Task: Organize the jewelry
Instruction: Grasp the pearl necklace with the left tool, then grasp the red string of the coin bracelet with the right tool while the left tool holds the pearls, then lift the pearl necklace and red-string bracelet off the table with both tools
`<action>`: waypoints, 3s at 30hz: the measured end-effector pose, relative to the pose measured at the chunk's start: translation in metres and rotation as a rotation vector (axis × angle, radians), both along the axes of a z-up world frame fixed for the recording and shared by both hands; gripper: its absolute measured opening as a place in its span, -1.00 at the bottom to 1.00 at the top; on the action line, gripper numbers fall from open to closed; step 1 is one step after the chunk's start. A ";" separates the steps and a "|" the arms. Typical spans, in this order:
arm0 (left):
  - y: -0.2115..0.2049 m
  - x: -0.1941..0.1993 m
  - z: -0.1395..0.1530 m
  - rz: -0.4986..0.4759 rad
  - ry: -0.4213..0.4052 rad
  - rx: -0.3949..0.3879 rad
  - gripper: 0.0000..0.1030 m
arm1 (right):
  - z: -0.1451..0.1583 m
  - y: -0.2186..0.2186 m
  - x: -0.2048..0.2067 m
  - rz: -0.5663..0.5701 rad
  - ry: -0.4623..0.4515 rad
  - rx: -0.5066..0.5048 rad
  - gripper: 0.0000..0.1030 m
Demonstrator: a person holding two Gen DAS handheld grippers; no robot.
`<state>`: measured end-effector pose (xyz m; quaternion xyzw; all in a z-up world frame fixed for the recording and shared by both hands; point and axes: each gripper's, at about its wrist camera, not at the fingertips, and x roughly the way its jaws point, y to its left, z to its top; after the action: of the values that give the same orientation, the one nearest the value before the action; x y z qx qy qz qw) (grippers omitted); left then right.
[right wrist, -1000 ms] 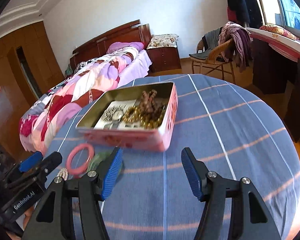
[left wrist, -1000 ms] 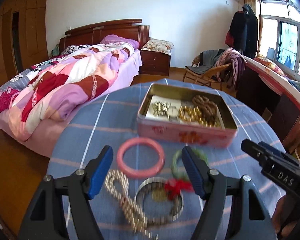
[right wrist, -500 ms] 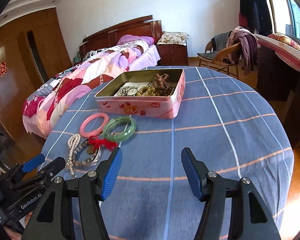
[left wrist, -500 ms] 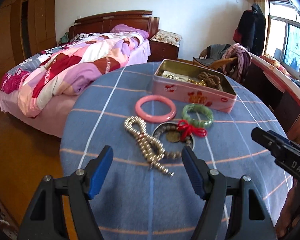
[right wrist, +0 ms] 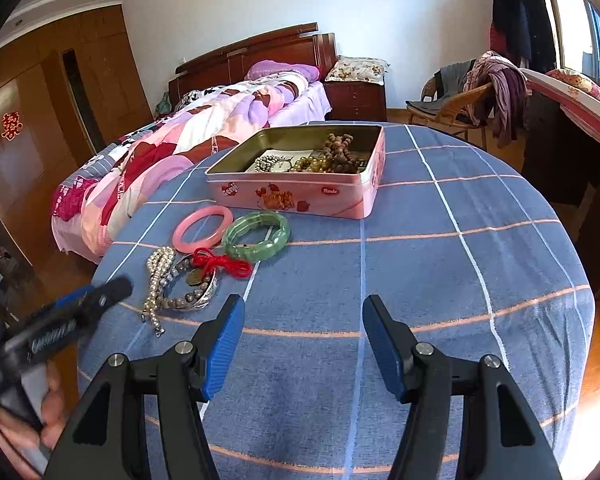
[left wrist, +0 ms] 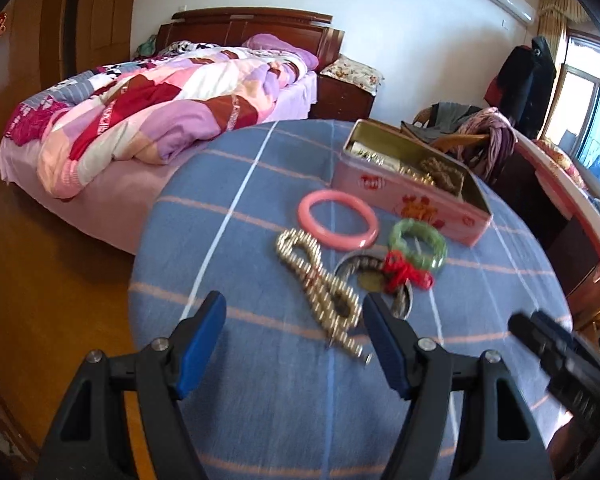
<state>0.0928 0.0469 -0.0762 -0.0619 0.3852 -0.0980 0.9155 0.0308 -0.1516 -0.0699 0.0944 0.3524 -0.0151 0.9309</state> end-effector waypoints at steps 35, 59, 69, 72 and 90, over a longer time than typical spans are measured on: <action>0.005 -0.008 0.003 -0.089 0.017 0.021 -0.81 | -0.015 0.014 0.030 0.143 0.074 0.107 -0.27; 0.013 -0.006 -0.010 -0.104 0.067 0.031 -0.03 | -0.010 0.040 0.095 0.207 0.079 0.265 -1.00; -0.008 0.008 -0.012 -0.096 0.053 0.134 -0.04 | 0.032 0.005 0.055 0.129 -0.050 0.209 -1.00; -0.010 0.012 -0.015 -0.088 0.061 0.140 -0.08 | 0.033 -0.003 0.047 0.106 -0.059 0.209 -1.00; -0.023 -0.020 -0.004 -0.194 0.138 0.205 -0.15 | 0.026 -0.012 0.037 0.115 -0.047 0.240 -1.00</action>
<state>0.0725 0.0240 -0.0806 0.0629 0.4595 -0.1413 0.8746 0.0678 -0.1633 -0.0436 0.1851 0.3348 0.0830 0.9202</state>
